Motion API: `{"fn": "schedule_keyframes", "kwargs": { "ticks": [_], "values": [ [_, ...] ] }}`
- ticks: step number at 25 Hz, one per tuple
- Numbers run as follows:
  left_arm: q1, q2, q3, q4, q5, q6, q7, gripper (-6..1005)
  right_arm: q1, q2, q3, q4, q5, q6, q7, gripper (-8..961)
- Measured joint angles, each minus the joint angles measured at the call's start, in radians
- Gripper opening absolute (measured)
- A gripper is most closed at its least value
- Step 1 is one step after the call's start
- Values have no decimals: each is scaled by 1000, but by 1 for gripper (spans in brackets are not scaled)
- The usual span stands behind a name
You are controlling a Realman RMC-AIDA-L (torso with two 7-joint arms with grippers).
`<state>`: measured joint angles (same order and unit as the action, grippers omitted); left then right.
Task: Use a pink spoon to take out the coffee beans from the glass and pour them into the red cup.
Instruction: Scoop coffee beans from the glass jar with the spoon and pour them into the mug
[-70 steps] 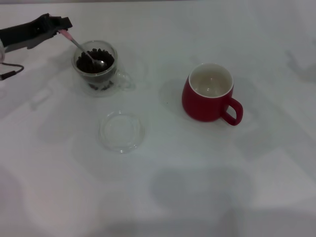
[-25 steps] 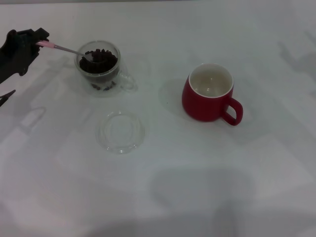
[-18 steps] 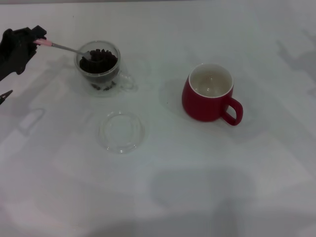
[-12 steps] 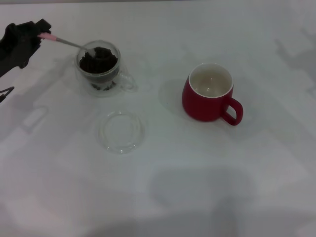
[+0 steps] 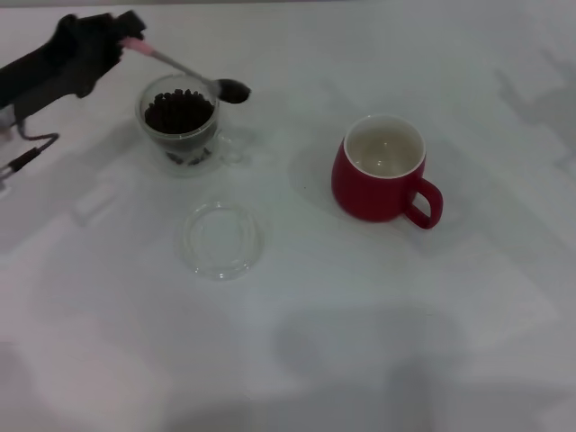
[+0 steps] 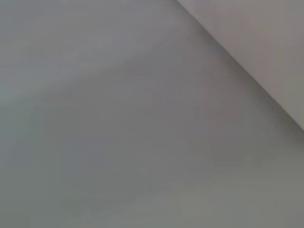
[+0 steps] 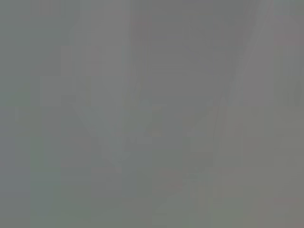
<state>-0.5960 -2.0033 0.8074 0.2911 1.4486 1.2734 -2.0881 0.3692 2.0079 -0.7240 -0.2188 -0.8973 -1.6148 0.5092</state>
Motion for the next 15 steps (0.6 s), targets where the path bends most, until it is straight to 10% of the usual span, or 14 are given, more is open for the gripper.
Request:
{"fn": "schedule_keyframes", "kwargs": {
  "ticks": [15],
  "values": [
    [-173, -8, 107, -1, 51, -5, -71, 127, 0, 2, 1, 9, 6, -4, 3, 873]
  ]
}}
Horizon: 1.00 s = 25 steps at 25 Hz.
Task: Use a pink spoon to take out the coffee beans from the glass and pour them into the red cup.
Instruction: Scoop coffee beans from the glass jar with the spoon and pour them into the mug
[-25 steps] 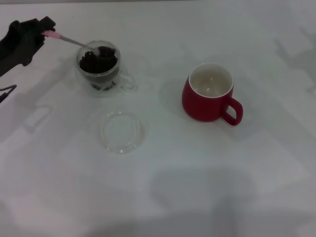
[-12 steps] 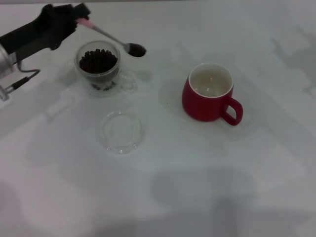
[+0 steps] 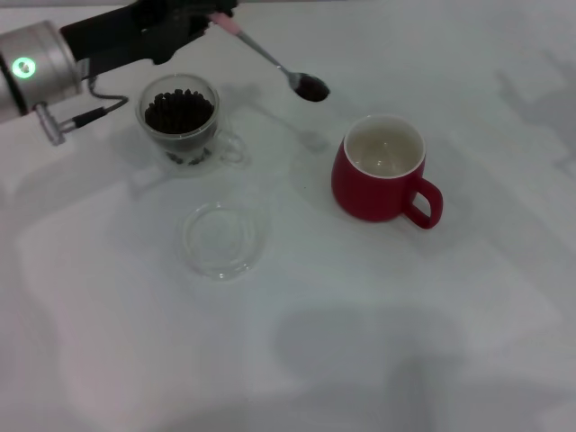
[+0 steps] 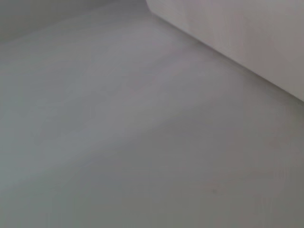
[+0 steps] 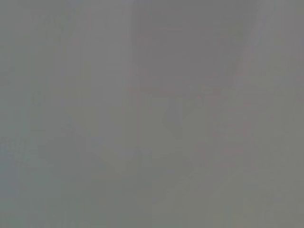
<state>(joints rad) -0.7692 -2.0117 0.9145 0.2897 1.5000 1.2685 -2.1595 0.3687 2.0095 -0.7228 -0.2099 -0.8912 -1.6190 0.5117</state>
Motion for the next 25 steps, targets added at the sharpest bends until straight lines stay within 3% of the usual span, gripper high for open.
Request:
{"fn": "schedule_keyframes", "kwargs": {
  "ticks": [11, 20, 25],
  "values": [
    [-123, -9, 17, 4, 142, -39, -6, 127, -12, 0, 6, 17, 0, -14, 3, 873],
    [-191, -16, 158, 62, 180, -119, -6, 128, -16, 0, 9, 38, 2, -32, 4, 872],
    [-245, -39, 194, 107, 270, -146, -1, 128, -16, 0, 10, 40, 2, -35, 4, 873]
  ]
}}
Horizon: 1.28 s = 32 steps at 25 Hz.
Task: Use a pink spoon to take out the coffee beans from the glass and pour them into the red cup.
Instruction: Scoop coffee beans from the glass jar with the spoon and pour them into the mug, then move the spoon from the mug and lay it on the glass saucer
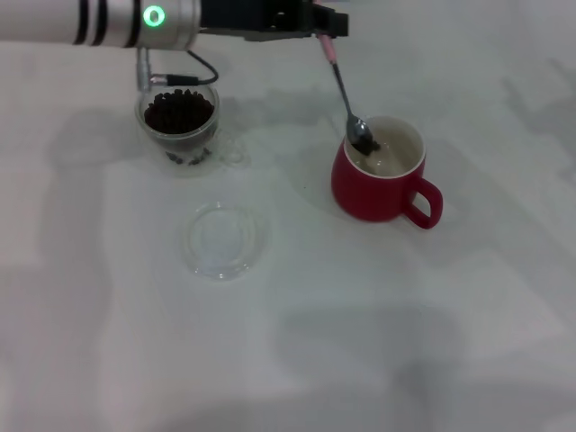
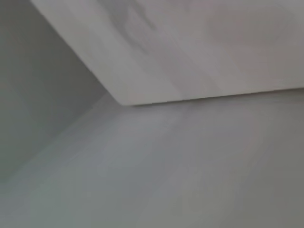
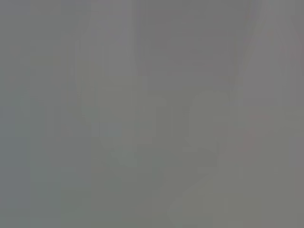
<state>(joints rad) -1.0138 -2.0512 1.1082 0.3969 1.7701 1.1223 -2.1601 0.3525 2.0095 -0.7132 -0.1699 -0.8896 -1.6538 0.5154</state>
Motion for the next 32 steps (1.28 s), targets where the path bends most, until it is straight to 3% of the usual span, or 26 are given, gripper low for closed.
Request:
{"fn": "schedule_keyframes", "kwargs": {
  "ticks": [5, 10, 17, 21, 23, 30, 32],
  "values": [
    [-37, -21, 7, 46, 88, -23, 1, 128, 0, 0, 0, 3, 0, 1, 0, 874],
    [-57, -21, 25, 65, 93, -27, 2, 128, 0, 0, 0, 9, 0, 0, 0, 873],
    [-22, -18, 18, 130, 88, -13, -11, 128, -7, -1, 1, 6, 1, -16, 6, 873],
    [33, 0, 17, 181, 69, 14, -38, 127, -12, -3, 2, 1, 11, -18, 25, 872],
    [111, 22, 15, 220, 25, 40, -46, 127, -12, -3, 2, 0, 16, -10, 26, 872],
    [222, 59, -29, 242, 2, 95, -33, 127, -12, -4, 3, -2, 45, 27, 26, 874],
    [282, 80, -36, 276, 0, 133, -28, 127, -11, -4, 7, -2, 53, 40, 26, 874]
  ]
}}
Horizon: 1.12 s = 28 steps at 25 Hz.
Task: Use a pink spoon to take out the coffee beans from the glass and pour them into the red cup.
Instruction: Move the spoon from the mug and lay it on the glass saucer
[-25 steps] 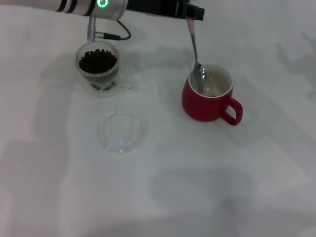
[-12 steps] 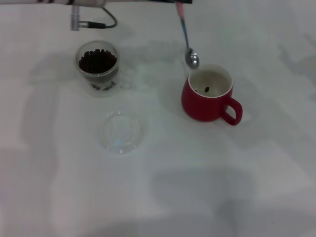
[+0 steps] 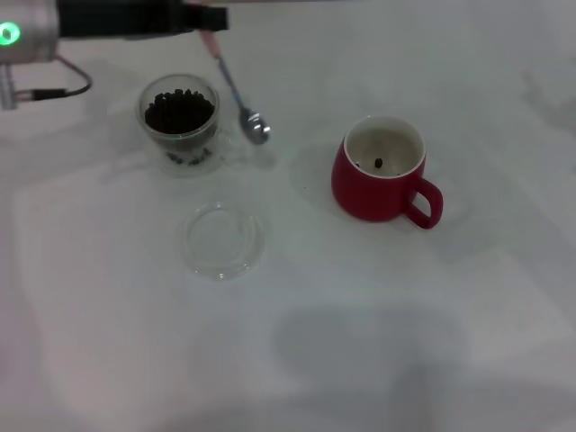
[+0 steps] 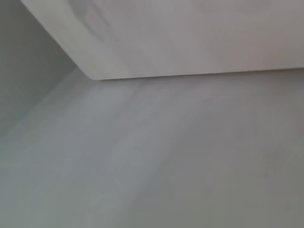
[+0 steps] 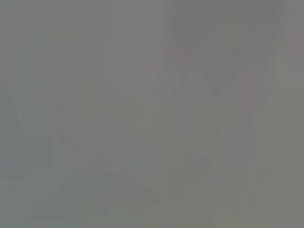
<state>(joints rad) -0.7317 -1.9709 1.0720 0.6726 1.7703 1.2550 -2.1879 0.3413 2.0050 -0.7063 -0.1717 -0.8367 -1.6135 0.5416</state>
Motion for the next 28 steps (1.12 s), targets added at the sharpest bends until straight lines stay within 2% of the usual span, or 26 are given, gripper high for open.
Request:
{"fn": "schedule_keyframes", "kwargs": {
  "ticks": [1, 4, 8, 11, 21, 28],
  "values": [
    [0, 0, 0, 0, 0, 0, 0, 127, 1, 0, 2, 0, 0, 5, 0, 874],
    [78, 16, -19, 64, -2, 47, 2, 127, 6, 0, 6, 0, 4, 18, 0, 874],
    [127, 33, -27, 80, -8, 83, 3, 127, 8, 2, 7, 0, 18, 33, 4, 874],
    [153, 36, -33, 77, -8, 101, 8, 127, 9, 4, 7, 5, 26, 42, 11, 874],
    [220, 26, -33, 61, 0, 128, 35, 128, 10, 5, 5, 14, 39, 57, 26, 874],
    [244, 5, -35, 15, 1, 127, 70, 128, 8, 6, -5, 24, 36, 59, 37, 874]
  ]
}}
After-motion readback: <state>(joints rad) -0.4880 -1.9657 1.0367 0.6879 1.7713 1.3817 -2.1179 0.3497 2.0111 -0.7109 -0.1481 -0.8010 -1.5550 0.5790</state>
